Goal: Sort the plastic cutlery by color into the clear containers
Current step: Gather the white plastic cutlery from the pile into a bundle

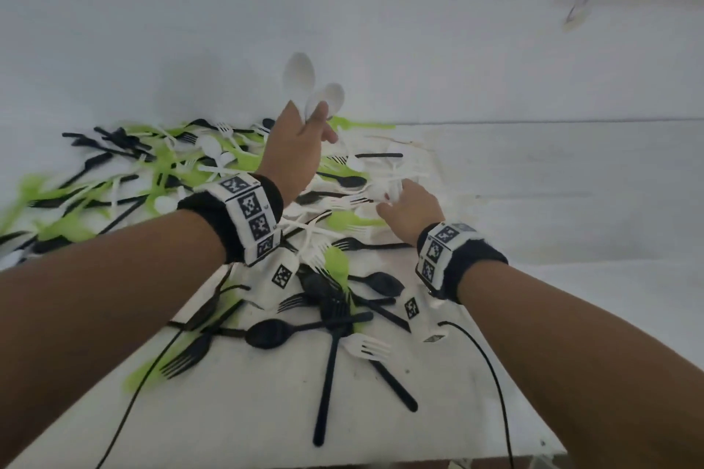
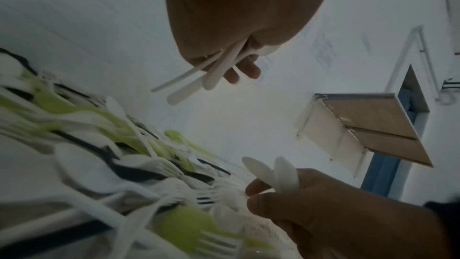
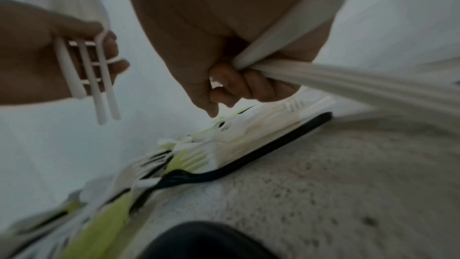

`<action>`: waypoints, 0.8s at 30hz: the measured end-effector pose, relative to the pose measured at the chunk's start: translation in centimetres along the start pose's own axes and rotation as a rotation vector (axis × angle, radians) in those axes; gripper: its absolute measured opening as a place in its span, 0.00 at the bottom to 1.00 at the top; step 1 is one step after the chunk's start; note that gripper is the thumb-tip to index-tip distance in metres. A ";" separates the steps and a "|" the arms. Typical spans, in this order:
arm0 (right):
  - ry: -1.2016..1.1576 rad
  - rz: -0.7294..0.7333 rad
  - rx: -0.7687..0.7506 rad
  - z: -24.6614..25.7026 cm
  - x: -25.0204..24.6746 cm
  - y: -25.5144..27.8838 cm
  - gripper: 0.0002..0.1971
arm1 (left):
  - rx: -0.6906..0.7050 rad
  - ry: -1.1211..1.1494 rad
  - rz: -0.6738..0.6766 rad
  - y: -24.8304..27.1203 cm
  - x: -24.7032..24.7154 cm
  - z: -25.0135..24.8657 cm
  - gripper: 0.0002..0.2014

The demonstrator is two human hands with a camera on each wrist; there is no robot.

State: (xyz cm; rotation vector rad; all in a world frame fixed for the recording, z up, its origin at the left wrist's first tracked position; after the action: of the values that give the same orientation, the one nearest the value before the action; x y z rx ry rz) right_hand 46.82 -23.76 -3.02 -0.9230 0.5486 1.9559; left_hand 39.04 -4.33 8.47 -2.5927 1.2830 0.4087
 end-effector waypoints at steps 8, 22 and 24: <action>0.373 0.196 -0.123 2.3 2.4 -1.9 0.11 | -0.017 -0.418 0.186 4.0 -3.8 5.3 0.20; 0.217 -0.065 -0.210 7.9 -1.3 -1.3 0.11 | -0.201 -1.047 0.121 1.0 -5.8 14.4 0.22; 0.163 -0.011 -0.258 9.2 -0.3 -0.5 0.11 | -0.184 -1.010 0.118 0.5 -5.6 14.3 0.17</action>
State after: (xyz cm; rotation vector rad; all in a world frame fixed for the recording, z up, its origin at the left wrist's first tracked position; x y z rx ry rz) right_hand 43.79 -17.45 2.91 -1.2524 0.3860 1.9833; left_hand 33.30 4.02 -3.06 -1.8933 1.0064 1.6351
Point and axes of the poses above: each hand's wrist, its own y-axis away from the middle knuckle, its own x-axis out of the palm, z = x × y, the point moved 10 cm from there along -y, towards the middle knuckle, and after that the axes turned 13 degrees about -x, right-handed, at the moved point
